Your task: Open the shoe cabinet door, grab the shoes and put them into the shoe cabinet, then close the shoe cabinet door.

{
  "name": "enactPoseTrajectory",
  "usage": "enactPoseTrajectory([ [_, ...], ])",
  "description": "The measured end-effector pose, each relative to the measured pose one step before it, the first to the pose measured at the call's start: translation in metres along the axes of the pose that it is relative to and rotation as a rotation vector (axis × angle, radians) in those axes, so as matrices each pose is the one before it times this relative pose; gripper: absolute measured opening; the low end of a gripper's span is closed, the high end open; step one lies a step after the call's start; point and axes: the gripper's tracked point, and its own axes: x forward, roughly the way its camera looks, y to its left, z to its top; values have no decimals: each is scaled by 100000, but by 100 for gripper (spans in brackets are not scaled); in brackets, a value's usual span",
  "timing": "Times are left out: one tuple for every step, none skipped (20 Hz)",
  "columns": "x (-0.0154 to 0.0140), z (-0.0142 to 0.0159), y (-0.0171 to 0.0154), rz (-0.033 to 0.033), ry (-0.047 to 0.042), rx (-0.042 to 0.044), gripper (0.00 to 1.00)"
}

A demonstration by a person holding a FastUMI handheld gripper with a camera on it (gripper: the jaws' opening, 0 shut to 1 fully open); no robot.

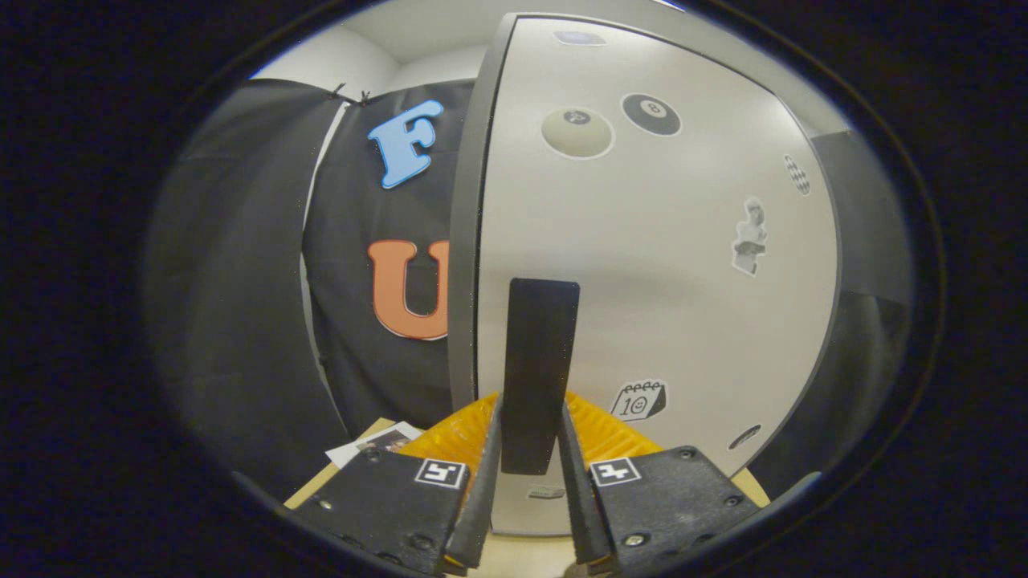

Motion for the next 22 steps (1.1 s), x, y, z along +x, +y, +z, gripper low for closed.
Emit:
enactPoseTrajectory([
  [6, 124, -10, -54, 45, 160, 41],
  [-57, -36, -3, -170, 385, 781, 41],
  [-40, 4, -220, -1249, 34, -449, 41],
  [-337, -7, -52, 671, 19, 1150, 40],
  [170, -120, 79, 999, -19, 689, 38],
  [-89, 23, -15, 1486, 684, 514, 36],
  [-226, -80, -5, 1441, 405, 224, 34],
  [-424, -85, -22, 1473, 208, -284, 34],
  [-504, -77, -27, 1247, 22, -737, 32],
  [-665, -56, 115, 1275, 68, 280, 32],
  [-802, -159, 248, 1166, 155, 271, 32],
  [-864, -212, -225, 992, 97, 245, 31],
  [-907, -227, -104, 873, 23, 83, 31],
  [-1099, -281, -162, 803, -43, -223, 31],
  [-1106, -130, -170, 591, -138, -10, 30],
  [-1426, -101, -267, 682, -44, -129, 30],
  [-1245, -111, -258, 636, 237, -53, 29],
  [-1190, -271, -319, 563, 121, 415, 28],
  [-339, -338, -302, 336, 17, 437, 28],
  [-1009, -46, -242, 52, -284, 274, 27],
  [-922, -24, -287, 54, -324, 390, 27],
  [-335, -54, -275, 65, -392, 79, 26],
])
